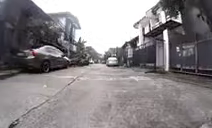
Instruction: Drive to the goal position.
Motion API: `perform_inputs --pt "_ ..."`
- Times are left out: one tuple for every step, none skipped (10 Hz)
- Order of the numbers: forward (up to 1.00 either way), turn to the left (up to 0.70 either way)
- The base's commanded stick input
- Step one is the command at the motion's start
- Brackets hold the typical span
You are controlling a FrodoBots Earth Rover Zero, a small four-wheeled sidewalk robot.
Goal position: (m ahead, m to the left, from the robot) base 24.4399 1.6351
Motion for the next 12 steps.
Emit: perform_inputs --pt "1.00 0.00" --pt "1.00 0.00" --pt "1.00 0.00" --pt "1.00 0.00" --pt "1.00 0.00" --pt "1.00 0.00" --pt "1.00 0.00" --pt "1.00 0.00" --pt "1.00 0.00" --pt "1.00 0.00" --pt "1.00 0.00" --pt "1.00 0.00"
